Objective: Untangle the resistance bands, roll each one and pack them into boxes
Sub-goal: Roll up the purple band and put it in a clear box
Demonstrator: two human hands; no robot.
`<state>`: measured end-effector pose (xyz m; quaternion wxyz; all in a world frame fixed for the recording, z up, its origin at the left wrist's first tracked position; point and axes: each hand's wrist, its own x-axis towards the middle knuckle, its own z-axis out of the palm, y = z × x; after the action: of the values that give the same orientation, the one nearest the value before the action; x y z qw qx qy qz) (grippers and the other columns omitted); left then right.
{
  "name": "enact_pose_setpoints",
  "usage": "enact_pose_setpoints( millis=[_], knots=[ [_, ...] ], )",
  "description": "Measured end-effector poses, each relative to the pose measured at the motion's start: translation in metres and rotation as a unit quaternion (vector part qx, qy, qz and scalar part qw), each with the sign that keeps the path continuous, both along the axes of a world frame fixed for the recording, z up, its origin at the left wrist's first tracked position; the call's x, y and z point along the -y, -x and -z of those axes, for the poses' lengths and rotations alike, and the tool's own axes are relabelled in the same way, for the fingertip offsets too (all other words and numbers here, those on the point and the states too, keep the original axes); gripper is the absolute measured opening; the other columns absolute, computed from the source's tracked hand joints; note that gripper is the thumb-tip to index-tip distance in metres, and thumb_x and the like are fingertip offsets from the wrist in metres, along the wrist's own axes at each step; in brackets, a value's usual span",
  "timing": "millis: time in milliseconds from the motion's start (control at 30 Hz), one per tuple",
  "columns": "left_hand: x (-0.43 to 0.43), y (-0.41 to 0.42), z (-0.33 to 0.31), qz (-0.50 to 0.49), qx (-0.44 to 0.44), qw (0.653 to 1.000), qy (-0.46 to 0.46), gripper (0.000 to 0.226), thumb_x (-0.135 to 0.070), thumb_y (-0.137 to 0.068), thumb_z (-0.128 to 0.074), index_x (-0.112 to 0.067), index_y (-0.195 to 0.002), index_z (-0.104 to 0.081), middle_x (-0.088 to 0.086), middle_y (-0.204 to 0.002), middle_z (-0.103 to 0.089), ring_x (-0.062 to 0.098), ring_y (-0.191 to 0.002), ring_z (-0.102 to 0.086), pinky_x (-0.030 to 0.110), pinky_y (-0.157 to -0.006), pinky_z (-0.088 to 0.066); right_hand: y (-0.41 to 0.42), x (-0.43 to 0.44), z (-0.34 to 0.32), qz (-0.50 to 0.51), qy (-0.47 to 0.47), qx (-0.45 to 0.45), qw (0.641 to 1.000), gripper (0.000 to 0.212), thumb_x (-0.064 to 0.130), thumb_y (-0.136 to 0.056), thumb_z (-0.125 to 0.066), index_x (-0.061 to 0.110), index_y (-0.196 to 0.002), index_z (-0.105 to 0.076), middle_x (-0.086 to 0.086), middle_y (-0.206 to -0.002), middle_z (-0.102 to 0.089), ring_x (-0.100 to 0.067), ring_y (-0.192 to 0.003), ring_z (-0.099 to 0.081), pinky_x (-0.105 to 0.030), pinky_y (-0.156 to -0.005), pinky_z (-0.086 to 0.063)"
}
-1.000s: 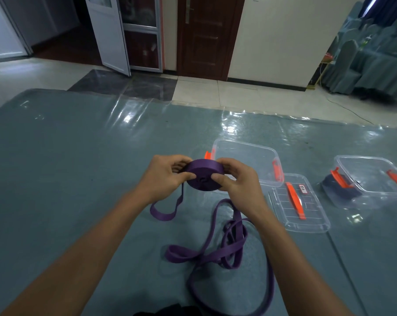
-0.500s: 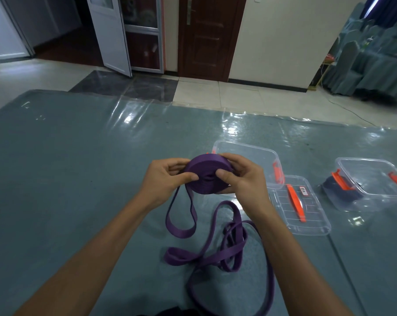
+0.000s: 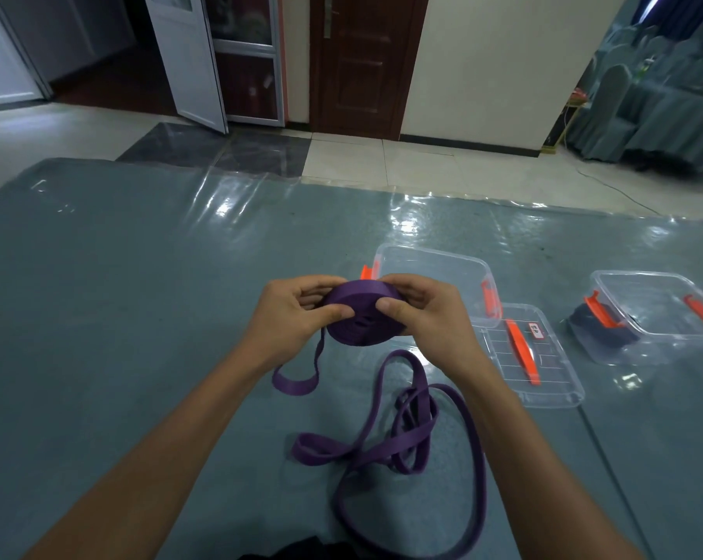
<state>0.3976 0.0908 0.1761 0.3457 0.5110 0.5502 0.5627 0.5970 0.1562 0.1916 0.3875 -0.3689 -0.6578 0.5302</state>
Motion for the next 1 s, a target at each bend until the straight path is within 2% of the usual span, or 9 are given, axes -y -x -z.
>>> enact_pose_setpoints(
  millis=[133,300,400,500,600,667,767,900,1000],
  knots=[
    [0.001,-0.004,0.001,0.004,0.062,0.998,-0.009,0.038,0.005,-0.071,-0.082,-0.02,-0.099,-0.074,-0.004,-0.093,-0.079,0.012,-0.089,-0.074,0.021,-0.083,-0.057,-0.001,0.005,0.007,0.052,0.073,-0.089,0.992,0.023,0.004,-0.091,-0.067,0.013,-0.111,-0.072,-0.008,-0.099,-0.077,-0.026,-0.092,-0.072,-0.054,-0.075,-0.061],
    [0.003,-0.002,0.008,0.004,0.063,0.998,0.0,0.036,0.008,-0.073,-0.08,-0.017,-0.098,-0.073,-0.007,-0.089,-0.078,0.009,-0.084,-0.075,0.018,-0.077,-0.056,0.004,0.014,0.018,0.057,0.096,-0.103,0.988,0.021,0.008,-0.093,-0.065,0.017,-0.112,-0.07,-0.005,-0.101,-0.076,-0.026,-0.096,-0.071,-0.052,-0.078,-0.061],
    [0.004,0.006,0.01,0.023,0.01,1.0,0.011,0.035,0.003,-0.073,-0.083,-0.018,-0.099,-0.075,-0.003,-0.091,-0.079,0.013,-0.087,-0.075,0.021,-0.08,-0.057,-0.001,0.011,0.021,0.05,-0.073,0.036,0.995,0.036,0.014,-0.09,-0.072,0.02,-0.125,-0.065,0.005,-0.114,-0.073,-0.013,-0.107,-0.068,-0.038,-0.091,-0.058],
    [0.002,0.01,0.006,0.05,-0.071,0.996,0.01,0.035,0.0,-0.072,-0.086,-0.015,-0.102,-0.076,-0.004,-0.092,-0.079,0.011,-0.088,-0.075,0.023,-0.084,-0.057,-0.003,0.007,0.015,-0.007,-0.25,0.178,0.952,0.046,0.019,-0.088,-0.074,0.028,-0.132,-0.062,0.012,-0.122,-0.068,-0.002,-0.11,-0.063,-0.026,-0.088,-0.054],
    [-0.001,0.01,0.0,0.057,-0.073,0.996,0.003,0.034,-0.002,-0.072,-0.086,-0.012,-0.103,-0.076,-0.001,-0.093,-0.078,0.01,-0.089,-0.074,0.022,-0.087,-0.056,-0.001,0.005,0.01,-0.038,-0.308,0.196,0.93,0.047,0.012,-0.087,-0.072,0.024,-0.132,-0.064,0.008,-0.114,-0.071,-0.005,-0.102,-0.063,-0.023,-0.092,-0.049],
    [-0.002,0.008,-0.001,0.042,-0.039,0.998,-0.003,0.034,-0.004,-0.071,-0.087,-0.017,-0.101,-0.076,-0.001,-0.093,-0.078,0.013,-0.09,-0.075,0.024,-0.087,-0.057,-0.002,0.005,0.008,-0.013,-0.26,0.142,0.955,0.045,0.006,-0.085,-0.074,0.023,-0.127,-0.068,0.009,-0.109,-0.072,-0.004,-0.099,-0.065,-0.023,-0.092,-0.049],
    [-0.003,0.0,0.0,0.032,0.057,0.998,-0.014,0.032,-0.005,-0.069,-0.084,-0.018,-0.097,-0.075,-0.001,-0.092,-0.079,0.014,-0.087,-0.074,0.024,-0.082,-0.058,-0.004,0.008,0.007,0.019,-0.11,0.022,0.994,0.046,-0.002,-0.084,-0.071,0.025,-0.122,-0.07,0.004,-0.109,-0.075,-0.018,-0.1,-0.07,-0.036,-0.091,-0.056],
    [-0.004,-0.01,0.007,0.018,0.154,0.988,-0.018,0.034,-0.001,-0.072,-0.078,-0.01,-0.104,-0.072,0.002,-0.096,-0.078,0.015,-0.088,-0.074,0.023,-0.08,-0.058,-0.001,0.012,0.005,0.063,0.021,-0.091,0.994,0.045,-0.007,-0.088,-0.065,0.023,-0.122,-0.068,-0.002,-0.104,-0.077,-0.024,-0.096,-0.073,-0.04,-0.07,-0.062],
    [-0.002,-0.015,0.013,0.015,0.171,0.985,-0.013,0.034,0.009,-0.077,-0.072,-0.012,-0.104,-0.071,-0.002,-0.094,-0.078,0.011,-0.087,-0.074,0.02,-0.078,-0.057,0.003,0.017,0.007,0.085,0.069,-0.138,0.984,0.044,-0.005,-0.09,-0.064,0.023,-0.124,-0.067,-0.005,-0.104,-0.076,-0.025,-0.096,-0.073,-0.044,-0.066,-0.062]
  ],
)
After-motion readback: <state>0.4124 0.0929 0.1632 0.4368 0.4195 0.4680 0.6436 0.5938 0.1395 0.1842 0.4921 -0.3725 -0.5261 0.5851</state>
